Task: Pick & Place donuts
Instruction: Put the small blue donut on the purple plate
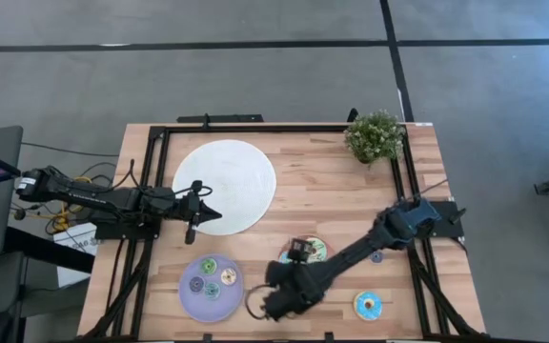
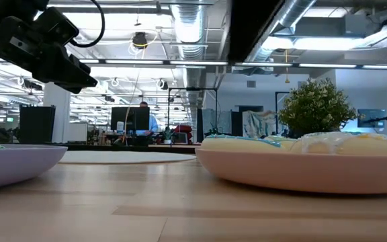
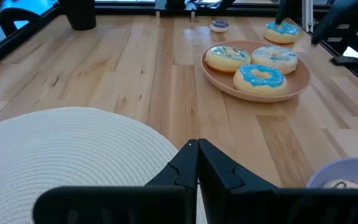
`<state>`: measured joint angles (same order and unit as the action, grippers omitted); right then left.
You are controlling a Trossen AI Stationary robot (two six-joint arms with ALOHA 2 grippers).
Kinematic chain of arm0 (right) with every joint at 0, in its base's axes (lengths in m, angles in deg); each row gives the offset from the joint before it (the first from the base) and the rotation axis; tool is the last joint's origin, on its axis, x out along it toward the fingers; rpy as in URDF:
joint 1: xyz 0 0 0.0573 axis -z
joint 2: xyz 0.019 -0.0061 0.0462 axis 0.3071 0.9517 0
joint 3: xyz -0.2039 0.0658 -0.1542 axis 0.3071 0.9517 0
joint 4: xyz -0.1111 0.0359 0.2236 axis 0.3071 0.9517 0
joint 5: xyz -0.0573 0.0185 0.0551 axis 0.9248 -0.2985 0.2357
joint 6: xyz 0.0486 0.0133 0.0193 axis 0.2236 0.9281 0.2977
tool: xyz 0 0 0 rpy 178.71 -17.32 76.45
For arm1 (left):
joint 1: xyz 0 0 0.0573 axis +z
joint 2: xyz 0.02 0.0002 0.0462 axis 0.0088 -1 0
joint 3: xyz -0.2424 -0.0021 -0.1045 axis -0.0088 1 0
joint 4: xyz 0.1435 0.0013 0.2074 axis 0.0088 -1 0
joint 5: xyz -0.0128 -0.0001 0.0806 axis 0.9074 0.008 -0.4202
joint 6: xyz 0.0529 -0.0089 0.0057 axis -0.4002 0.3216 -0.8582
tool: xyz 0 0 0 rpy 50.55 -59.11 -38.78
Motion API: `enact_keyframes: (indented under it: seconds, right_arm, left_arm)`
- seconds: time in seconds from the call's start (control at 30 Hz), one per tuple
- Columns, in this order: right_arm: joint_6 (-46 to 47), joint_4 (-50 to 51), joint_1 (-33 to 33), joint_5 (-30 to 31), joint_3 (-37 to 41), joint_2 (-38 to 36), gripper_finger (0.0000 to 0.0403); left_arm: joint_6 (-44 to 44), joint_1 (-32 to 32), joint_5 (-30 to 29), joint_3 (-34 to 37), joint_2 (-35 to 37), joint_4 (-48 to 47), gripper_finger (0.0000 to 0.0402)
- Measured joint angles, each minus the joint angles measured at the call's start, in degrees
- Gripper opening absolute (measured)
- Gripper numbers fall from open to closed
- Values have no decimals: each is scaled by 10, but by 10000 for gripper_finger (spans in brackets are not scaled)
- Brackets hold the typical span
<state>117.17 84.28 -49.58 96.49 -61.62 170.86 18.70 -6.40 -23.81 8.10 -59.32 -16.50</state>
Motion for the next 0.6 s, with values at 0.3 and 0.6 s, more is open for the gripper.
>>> enact_keyframes:
  seconds: [0.3,0.6]
  right_arm:
    - [217,-17,-51,66,226,-155,249]
    - [440,-250,-121,61,569,-389,249]
  left_arm:
    - [0,0,0,0,0,-1,0]
    - [0,0,0,0,0,-1,0]
